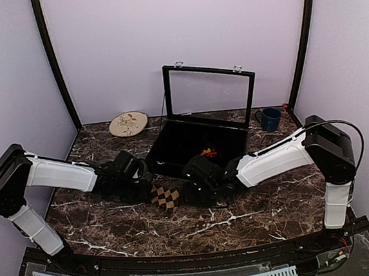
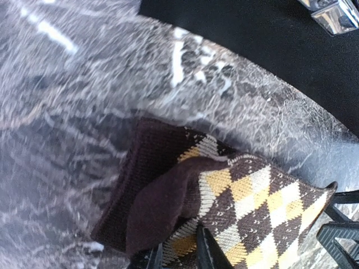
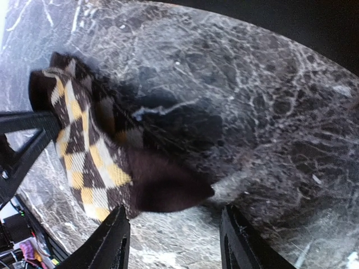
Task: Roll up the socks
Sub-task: Move the sock to the center of the board, then pick up the sock from the center of the board.
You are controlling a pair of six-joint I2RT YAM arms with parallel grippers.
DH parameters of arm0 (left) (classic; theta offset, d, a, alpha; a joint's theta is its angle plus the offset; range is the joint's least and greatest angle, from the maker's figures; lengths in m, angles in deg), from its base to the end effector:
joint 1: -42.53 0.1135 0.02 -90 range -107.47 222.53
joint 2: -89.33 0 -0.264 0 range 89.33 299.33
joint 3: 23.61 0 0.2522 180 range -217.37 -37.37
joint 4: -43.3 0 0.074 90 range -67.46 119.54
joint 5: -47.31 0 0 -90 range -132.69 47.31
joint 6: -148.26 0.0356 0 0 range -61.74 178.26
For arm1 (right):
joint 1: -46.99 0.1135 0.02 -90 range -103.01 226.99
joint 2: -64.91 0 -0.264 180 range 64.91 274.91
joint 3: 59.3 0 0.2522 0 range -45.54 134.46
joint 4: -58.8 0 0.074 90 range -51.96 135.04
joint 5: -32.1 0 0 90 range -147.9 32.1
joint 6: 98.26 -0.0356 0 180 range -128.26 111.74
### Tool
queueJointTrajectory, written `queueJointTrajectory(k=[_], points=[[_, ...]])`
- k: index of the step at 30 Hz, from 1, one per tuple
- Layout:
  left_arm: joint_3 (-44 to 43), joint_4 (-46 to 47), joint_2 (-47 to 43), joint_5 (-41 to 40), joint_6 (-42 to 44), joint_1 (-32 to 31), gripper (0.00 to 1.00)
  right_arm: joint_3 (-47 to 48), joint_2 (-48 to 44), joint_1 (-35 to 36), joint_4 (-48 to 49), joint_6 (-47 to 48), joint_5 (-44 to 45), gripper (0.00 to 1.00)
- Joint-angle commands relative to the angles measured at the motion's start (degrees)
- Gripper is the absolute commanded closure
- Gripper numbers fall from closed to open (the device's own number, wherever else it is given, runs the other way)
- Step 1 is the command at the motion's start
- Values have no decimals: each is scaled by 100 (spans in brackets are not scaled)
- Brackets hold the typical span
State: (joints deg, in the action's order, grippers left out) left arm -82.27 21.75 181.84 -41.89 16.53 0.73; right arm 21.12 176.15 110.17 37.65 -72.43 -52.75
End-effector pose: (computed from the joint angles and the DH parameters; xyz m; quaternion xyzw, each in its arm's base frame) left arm 0.2257 -0.2025 0.1466 0.0027 0.9547 -0.2030 0.2174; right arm 0.1832 0.3552 0.1441 0.0228 0.9443 0.2729 0.1824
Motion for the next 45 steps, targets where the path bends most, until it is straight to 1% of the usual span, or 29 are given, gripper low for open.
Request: queueJointTrajectory(k=[1, 8, 11, 15, 17, 20, 22, 23, 25, 29, 32, 34, 38, 41, 45], points=[[430, -798, -170, 273, -478, -38, 75, -230, 217, -89, 603, -124, -279, 48], [540, -876, -448, 481, -933, -74, 75, -121, 474, -78, 740, -190, -545, 48], [603, -832, -515, 579, -1166, -91, 75, -192, 559, -54, 855, -263, -654, 51], [658, -789, -623, 576, -1378, -102, 75, -339, 562, 5, 1029, -359, -678, 61], [674, -825, -683, 537, -1467, -105, 74, -398, 507, 6, 1032, -369, -625, 68], [724, -922, -831, 425, -1610, -105, 74, -496, 380, 18, 1002, -365, -519, 82], [756, -1046, -989, 305, -1705, -100, 72, -555, 302, 15, 968, -354, -447, 88], [763, -1135, -1090, 218, -1750, -102, 71, -574, 256, 11, 936, -326, -399, 89], [755, -1293, -1333, 44, -1822, -100, 69, -559, 182, 10, 834, -209, -296, 90], [711, -1456, -1690, -118, -1897, -100, 68, -142, 195, -24, 349, 458, -104, 92], [622, -1563, -1817, -161, -1908, -104, 67, 557, 394, -42, -308, 1270, -87, 92], [578, -1564, -1913, -196, -1906, -101, 67, 1016, 582, -59, -652, 1865, -257, 91], [421, -1491, -2030, -301, -1757, -102, 66, 1794, 923, -60, -1198, 2865, -642, 85], [221, -1506, -1925, -258, -1565, -105, 66, 2101, 1057, -60, -1371, 3272, -775, 81], [159, -1342, -1781, -139, -1389, -110, 66, 2602, 1263, -52, -1812, 3758, -641, 79]])
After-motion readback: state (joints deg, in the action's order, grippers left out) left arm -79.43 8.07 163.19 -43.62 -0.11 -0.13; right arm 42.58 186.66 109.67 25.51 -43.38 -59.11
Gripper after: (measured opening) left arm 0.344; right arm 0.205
